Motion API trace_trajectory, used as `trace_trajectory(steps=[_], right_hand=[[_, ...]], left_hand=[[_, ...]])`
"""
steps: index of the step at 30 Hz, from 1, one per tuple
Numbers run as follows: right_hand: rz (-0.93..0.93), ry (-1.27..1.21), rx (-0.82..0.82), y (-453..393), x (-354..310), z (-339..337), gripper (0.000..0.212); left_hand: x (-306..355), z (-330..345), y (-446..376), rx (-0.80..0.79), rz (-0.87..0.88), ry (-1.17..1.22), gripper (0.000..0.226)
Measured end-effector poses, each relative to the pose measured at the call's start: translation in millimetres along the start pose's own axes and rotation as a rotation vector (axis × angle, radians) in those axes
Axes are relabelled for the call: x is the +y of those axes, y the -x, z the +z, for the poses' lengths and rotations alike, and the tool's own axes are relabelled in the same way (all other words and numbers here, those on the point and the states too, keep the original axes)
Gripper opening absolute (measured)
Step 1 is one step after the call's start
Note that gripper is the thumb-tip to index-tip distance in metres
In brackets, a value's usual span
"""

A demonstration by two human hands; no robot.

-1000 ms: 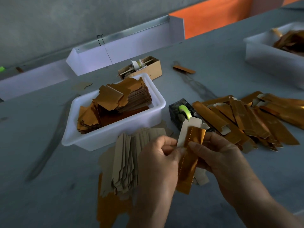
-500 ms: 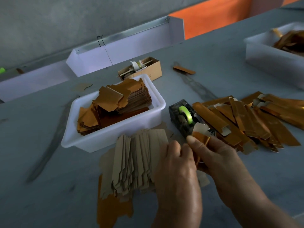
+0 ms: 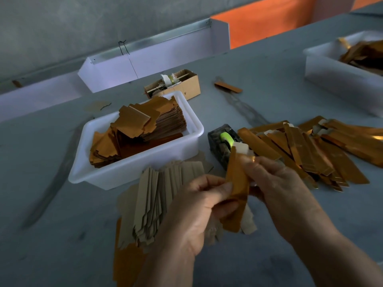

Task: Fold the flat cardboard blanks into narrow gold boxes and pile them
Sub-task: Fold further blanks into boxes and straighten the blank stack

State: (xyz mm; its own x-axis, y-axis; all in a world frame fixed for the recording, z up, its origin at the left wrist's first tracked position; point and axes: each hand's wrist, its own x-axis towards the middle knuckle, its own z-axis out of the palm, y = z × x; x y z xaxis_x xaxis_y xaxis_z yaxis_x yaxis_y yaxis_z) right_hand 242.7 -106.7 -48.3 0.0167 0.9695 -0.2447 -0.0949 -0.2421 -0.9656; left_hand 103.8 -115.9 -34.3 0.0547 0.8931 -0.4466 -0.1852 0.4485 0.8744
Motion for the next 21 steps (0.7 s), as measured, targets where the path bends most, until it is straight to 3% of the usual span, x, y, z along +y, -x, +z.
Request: trace_trajectory(steps=[2, 4, 7, 14, 21], right_hand=[[-0.077, 0.171, 0.111, -9, -8, -16, 0.025], [-0.157, 0.394, 0.208, -20, -12, -32, 0.015], [-0.150, 0.578, 0.161, -33, -9, -45, 0.011], [-0.140, 0.632, 0.006, -46, -2, -41, 0.007], [-0.104, 0.583, 0.028, -51, 2, -30, 0.010]], left_hand=[[0, -2, -3, 0.065, 0.039, 0.019, 0.004], [-2, -6, -5, 0.148, 0.088, -0.040, 0.016], [-9, -9, -8, 0.190, 0.108, -0.078, 0.022], [-11, -7, -10, 0.181, 0.093, -0.074, 0.015], [-15, -9, -13, 0.184, 0.100, -0.087, 0.009]])
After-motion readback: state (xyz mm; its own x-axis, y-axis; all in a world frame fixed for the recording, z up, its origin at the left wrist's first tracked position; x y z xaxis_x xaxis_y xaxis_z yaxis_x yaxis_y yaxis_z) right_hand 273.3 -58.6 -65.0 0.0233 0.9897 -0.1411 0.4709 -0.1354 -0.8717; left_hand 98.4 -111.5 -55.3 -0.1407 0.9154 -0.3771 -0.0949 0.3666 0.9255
